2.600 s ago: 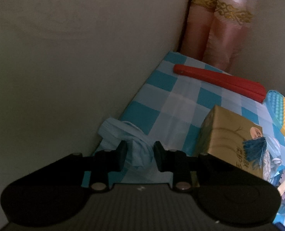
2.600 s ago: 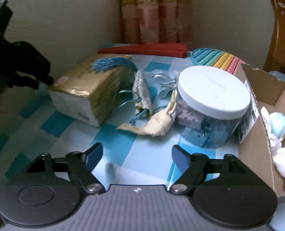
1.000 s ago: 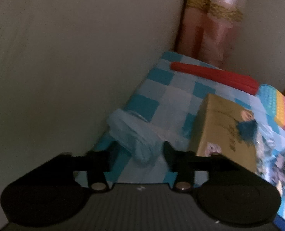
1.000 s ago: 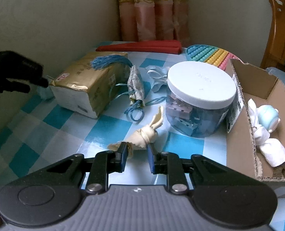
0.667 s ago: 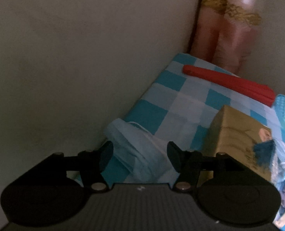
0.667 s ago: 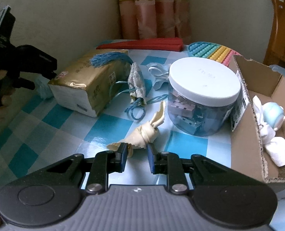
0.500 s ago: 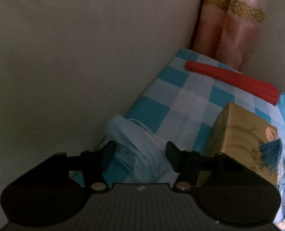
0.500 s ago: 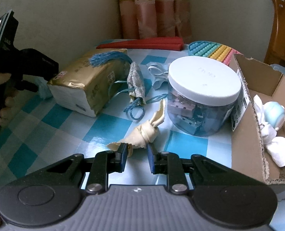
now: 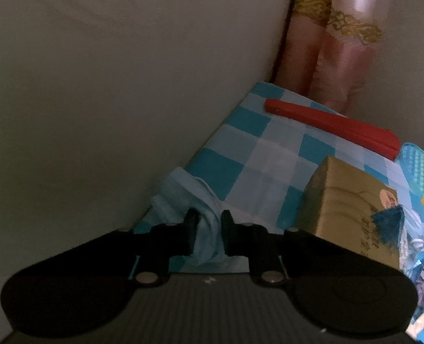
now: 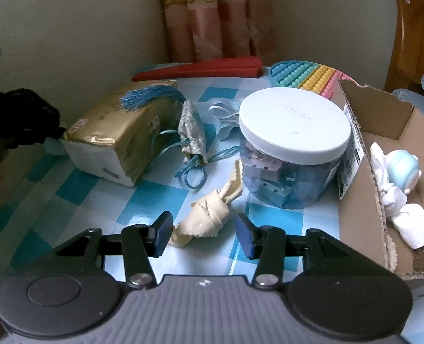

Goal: Organize soft objects
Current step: 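Grasp the cream knotted cloth with the right gripper while the left gripper holds the mask, then carry mask and cream cloth over the cardboard box with both grippers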

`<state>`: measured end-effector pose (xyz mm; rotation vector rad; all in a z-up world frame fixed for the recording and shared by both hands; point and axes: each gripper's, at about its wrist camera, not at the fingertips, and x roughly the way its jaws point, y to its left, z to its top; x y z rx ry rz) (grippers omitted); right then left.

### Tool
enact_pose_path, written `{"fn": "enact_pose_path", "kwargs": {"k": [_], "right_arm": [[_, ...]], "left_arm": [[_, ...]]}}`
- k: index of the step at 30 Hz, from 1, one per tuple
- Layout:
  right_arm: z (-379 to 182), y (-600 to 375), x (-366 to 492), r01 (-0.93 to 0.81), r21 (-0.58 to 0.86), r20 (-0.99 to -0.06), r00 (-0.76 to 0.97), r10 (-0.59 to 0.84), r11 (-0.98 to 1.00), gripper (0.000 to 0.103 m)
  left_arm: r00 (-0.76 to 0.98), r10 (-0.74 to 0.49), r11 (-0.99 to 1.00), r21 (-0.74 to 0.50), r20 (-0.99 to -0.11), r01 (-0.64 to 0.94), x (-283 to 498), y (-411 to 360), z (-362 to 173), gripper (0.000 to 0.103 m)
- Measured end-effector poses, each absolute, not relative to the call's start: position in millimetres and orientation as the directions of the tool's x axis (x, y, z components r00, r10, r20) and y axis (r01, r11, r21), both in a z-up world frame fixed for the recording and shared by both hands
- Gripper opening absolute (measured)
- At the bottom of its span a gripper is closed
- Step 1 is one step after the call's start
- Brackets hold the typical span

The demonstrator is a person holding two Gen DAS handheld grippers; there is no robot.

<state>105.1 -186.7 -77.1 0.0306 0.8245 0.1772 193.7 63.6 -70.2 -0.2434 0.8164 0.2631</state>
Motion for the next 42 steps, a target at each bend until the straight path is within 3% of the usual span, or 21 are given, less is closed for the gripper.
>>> {"fn": "enact_pose_path", "kwargs": {"k": [11,15,25,42], "right_arm": [[-83.4,-181.3,116.0,-0.135,0.086,-0.731,0.664,0.154,0.987,0.052],[-84.1,-181.1,115.1,-0.137,0.059,-0.732,0.667,0.136,0.989,0.036],[-73.5,-184.1,106.4,-0.162,0.066,-0.720,0.675,0.160,0.985,0.034],[-38.7,-193.7,40.2,-0.304,0.043,-0.727,0.644,0.239,0.952,0.034]], "left_arm": [[0.662,0.093,0.946,-0.140,-0.744,-0.291,191.3,61.2,-65.6,0.016],[0.671,0.104,0.949,-0.129,-0.734,-0.288,188.1,58.6,-61.5,0.016],[0.676,0.093,0.958,-0.120,-0.731,-0.262,160.9,60.7,-45.6,0.016],[0.615,-0.120,0.993,-0.106,-0.779,0.058,85.3,-4.2,-29.2,0.016]]}}
